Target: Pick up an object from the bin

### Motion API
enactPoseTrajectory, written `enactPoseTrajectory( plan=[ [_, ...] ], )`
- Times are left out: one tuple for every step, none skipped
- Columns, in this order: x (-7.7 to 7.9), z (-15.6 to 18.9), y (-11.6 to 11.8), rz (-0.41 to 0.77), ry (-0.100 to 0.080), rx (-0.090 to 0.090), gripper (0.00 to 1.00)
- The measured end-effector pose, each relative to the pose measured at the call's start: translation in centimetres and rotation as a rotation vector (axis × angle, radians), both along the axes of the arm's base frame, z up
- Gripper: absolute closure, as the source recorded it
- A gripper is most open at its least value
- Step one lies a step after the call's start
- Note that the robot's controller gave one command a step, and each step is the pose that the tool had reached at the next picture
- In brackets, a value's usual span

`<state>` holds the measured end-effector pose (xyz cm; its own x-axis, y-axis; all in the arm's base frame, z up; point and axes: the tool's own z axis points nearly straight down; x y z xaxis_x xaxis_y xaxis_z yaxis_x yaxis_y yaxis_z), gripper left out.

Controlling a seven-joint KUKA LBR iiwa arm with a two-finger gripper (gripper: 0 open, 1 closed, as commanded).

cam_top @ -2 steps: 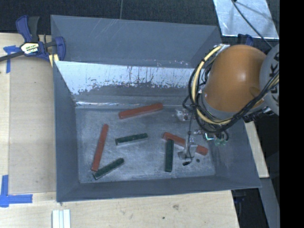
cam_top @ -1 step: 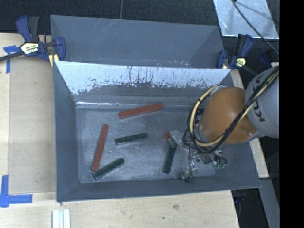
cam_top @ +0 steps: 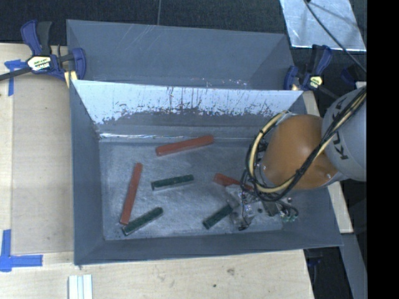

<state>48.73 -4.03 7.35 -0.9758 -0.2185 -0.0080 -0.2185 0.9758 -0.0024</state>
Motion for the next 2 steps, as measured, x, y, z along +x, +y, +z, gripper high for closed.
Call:
enactPoseTrajectory(
  plan=[
    [0.08,1.11,0.58,0.004,0.000,0.000,1.00],
    [0.07,1.05,0.58,0.004,0.001,0.000,0.00]
  ],
)
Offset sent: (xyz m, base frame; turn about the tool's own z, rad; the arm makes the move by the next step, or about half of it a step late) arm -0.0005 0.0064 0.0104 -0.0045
